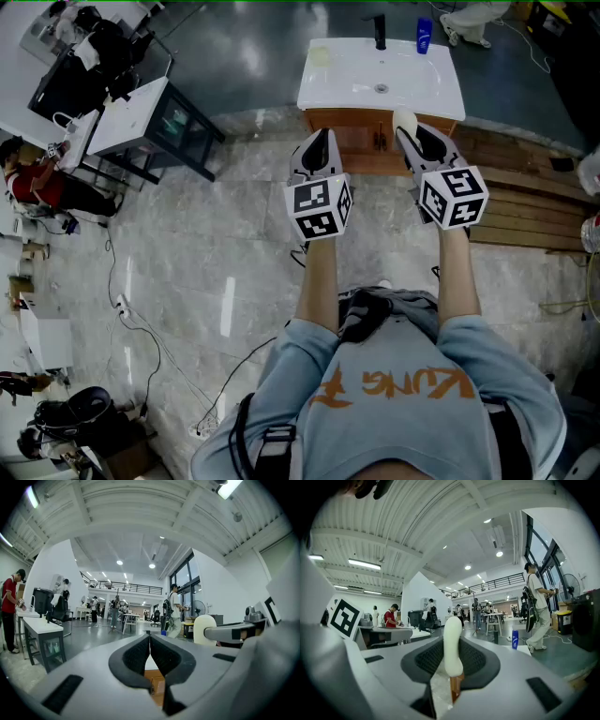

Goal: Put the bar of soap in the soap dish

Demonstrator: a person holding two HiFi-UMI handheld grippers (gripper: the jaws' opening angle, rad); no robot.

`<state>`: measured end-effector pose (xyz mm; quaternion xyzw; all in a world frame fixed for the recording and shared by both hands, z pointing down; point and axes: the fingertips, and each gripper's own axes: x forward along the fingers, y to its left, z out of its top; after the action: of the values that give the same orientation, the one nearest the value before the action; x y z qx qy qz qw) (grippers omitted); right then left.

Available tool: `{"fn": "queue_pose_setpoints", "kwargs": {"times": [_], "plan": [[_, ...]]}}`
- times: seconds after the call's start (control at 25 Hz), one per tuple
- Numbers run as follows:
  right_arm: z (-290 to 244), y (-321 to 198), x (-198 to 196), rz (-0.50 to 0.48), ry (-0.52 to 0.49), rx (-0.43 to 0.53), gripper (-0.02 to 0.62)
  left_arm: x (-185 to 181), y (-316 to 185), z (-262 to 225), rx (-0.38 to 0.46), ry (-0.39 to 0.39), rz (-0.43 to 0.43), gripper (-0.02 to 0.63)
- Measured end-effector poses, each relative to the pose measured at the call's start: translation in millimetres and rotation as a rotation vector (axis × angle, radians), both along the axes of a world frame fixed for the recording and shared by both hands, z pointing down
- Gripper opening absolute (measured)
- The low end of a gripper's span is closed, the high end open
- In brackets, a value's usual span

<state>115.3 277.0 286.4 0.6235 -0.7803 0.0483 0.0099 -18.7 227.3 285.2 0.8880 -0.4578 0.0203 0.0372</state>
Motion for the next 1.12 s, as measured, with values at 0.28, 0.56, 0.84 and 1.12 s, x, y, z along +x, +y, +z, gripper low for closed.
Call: {"fn": "queue_pose_setpoints", "kwargs": {"times": [0.28, 0.56, 0.84, 1.12], "plan": [[-10.7, -2.4, 36.2, -0.006, -0.045, 0.018, 0.115, 35.2, 0.4, -13.0, 0.028, 0.011, 0.02, 0.025], [-23.7, -17.0, 55.2, -0.027, -0.06, 0.058, 0.115, 36.2, -13.6, -25.4, 0.056, 0.02, -0.023, 0.025], [-18.3, -41.0, 54.1, -0.068, -0.064, 0.048, 0.115, 23.5, -31.5, -21.1, 0.044, 0.027, -0.081, 0.025], [-10.7, -73.5, 54.0, -0.091, -0.076, 0.037, 0.115, 19.2, -64.1, -14.5, 0.03, 0.032, -0.1, 0.025]]}}
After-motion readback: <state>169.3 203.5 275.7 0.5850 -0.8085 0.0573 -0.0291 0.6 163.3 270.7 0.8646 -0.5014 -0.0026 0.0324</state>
